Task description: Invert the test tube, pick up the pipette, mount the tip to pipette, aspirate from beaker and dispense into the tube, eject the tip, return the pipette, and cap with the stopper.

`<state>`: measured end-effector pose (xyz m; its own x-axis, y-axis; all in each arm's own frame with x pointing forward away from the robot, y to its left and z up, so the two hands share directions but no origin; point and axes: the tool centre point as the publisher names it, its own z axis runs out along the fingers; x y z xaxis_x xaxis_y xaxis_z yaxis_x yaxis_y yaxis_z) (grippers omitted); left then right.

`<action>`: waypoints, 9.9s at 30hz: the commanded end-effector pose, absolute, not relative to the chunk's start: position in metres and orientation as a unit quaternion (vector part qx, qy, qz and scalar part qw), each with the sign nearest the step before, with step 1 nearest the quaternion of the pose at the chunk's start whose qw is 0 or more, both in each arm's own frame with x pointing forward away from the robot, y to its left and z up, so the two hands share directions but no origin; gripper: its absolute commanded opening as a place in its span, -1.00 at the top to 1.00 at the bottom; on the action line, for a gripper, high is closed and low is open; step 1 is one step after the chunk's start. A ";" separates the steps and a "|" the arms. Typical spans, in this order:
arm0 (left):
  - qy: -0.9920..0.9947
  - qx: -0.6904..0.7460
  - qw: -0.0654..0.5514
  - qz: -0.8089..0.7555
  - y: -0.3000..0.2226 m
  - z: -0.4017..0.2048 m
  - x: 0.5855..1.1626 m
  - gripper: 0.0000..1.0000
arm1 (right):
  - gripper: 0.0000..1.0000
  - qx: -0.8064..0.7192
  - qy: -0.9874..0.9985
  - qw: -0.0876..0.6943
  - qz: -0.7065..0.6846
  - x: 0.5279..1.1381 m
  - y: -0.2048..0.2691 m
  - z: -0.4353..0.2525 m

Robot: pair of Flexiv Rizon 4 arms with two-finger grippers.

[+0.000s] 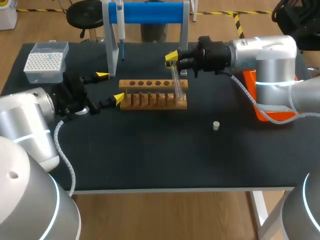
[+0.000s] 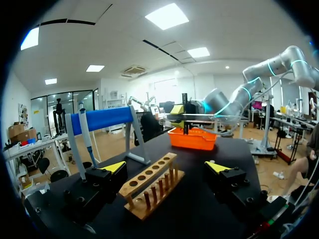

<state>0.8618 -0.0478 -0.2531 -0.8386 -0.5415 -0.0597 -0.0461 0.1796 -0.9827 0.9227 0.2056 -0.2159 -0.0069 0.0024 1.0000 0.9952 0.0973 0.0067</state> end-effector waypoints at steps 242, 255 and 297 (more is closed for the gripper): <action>0.507 0.504 0.515 -0.473 -0.242 -0.213 0.828 1.00 | -1.00 -0.138 -0.817 0.007 -0.560 0.891 0.121 -0.245; 0.640 0.321 0.299 -0.631 -0.226 -0.182 0.847 1.00 | -1.00 -0.138 -0.817 0.007 -0.560 0.891 0.121 -0.245; 0.695 0.022 0.102 -0.712 -0.219 -0.170 0.924 1.00 | -1.00 -0.138 -0.817 0.007 -0.560 0.891 0.121 -0.245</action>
<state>0.9220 -0.2127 -0.1675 -0.9788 -0.1091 -0.1736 0.1761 -0.0138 -0.9843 0.8916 0.1209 -0.2449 -0.9621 0.2162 0.1665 0.2334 0.3359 0.9125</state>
